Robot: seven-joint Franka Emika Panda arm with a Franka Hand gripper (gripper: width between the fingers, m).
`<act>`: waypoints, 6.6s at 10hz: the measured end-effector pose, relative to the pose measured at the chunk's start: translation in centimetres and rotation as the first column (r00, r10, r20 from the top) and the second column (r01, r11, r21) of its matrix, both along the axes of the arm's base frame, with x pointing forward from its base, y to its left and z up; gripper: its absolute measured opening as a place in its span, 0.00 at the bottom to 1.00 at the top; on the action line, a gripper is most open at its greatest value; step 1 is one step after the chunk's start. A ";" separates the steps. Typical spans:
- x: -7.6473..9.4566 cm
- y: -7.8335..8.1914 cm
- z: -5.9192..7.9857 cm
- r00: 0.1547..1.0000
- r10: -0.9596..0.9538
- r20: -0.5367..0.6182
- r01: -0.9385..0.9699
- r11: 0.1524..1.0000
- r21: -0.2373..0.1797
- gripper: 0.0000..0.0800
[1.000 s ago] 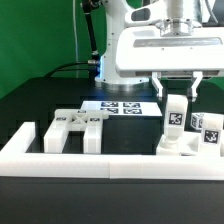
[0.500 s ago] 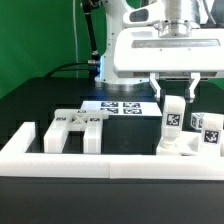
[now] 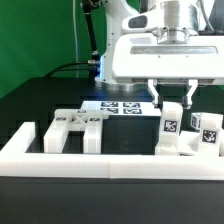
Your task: Assemble chair
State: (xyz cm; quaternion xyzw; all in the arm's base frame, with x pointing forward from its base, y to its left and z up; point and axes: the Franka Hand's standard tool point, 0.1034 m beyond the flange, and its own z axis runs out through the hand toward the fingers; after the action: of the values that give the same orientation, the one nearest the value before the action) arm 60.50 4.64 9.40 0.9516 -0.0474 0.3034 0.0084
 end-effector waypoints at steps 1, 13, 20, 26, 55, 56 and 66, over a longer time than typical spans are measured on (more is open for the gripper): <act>0.0 0.0 0.0 1.000 0.000 0.004 0.000 1.000 -0.001 0.36; -0.3 0.0 -0.4 1.000 0.003 -0.028 -0.003 1.000 0.001 0.80; 1.0 -0.9 1.1 0.996 0.028 -0.082 -0.028 1.000 -0.002 0.81; 0.6 -1.2 0.2 0.891 0.048 -0.452 -0.016 0.997 0.074 0.81; 1.4 0.7 -1.0 0.334 -0.727 -0.600 0.938 0.321 0.133 0.36; 1.5 0.7 -1.0 0.291 -0.741 -0.605 0.955 0.263 0.136 0.36; 1.9 1.3 -1.0 0.183 -0.752 -0.633 0.982 0.108 0.156 0.77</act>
Offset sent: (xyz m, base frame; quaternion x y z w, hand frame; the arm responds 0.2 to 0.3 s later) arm -0.0126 0.0020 -0.0154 -0.0014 0.0329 0.0049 0.9994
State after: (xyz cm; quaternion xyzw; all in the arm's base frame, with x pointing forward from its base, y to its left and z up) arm 62.44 5.91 8.39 0.7168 -0.6939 0.0046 -0.0681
